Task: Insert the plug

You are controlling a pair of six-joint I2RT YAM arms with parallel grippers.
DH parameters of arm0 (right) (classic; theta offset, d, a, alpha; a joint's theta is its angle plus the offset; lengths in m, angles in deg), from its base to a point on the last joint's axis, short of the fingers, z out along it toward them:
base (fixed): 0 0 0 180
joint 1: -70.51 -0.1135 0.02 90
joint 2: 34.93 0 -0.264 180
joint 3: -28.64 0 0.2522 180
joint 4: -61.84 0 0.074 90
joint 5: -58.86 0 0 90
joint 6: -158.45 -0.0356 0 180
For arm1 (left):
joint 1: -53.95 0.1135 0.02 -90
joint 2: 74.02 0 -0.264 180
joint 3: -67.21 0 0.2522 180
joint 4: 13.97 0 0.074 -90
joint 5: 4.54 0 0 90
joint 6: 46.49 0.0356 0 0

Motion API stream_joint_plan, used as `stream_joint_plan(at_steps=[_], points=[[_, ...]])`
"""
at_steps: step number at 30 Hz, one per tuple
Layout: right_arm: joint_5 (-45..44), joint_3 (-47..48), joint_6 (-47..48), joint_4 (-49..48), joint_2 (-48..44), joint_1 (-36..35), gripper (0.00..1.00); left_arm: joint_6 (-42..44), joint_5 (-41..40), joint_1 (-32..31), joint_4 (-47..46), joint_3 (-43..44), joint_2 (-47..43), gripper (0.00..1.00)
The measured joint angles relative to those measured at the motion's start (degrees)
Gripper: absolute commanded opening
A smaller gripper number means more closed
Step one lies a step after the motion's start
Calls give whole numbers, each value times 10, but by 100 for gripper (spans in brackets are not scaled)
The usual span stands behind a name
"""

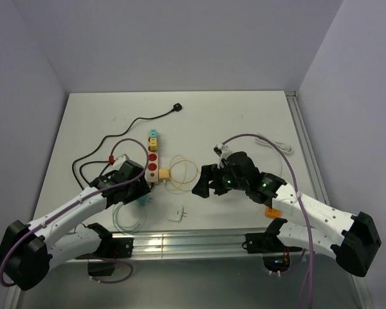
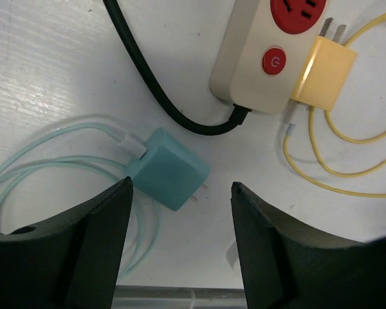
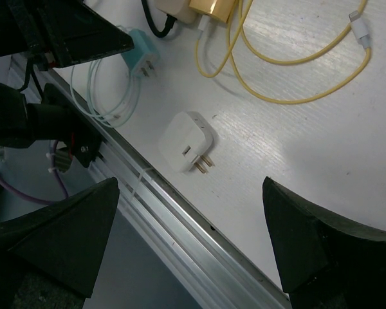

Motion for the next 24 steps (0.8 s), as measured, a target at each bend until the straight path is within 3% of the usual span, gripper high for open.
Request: stream_joint_plan(at_steps=[11, 17, 22, 24], points=[[1, 0, 0, 0, 0, 0, 99, 24, -17, -13, -26, 3, 62, 67], [1, -8, 0, -3, 0, 0, 99, 31, -19, -15, -44, -5, 63, 56], [3, -8, 0, -4, 0, 0, 99, 33, -19, -17, -57, -6, 78, 59], [4, -8, 0, -4, 0, 0, 99, 33, -19, -19, -61, -8, 79, 67]])
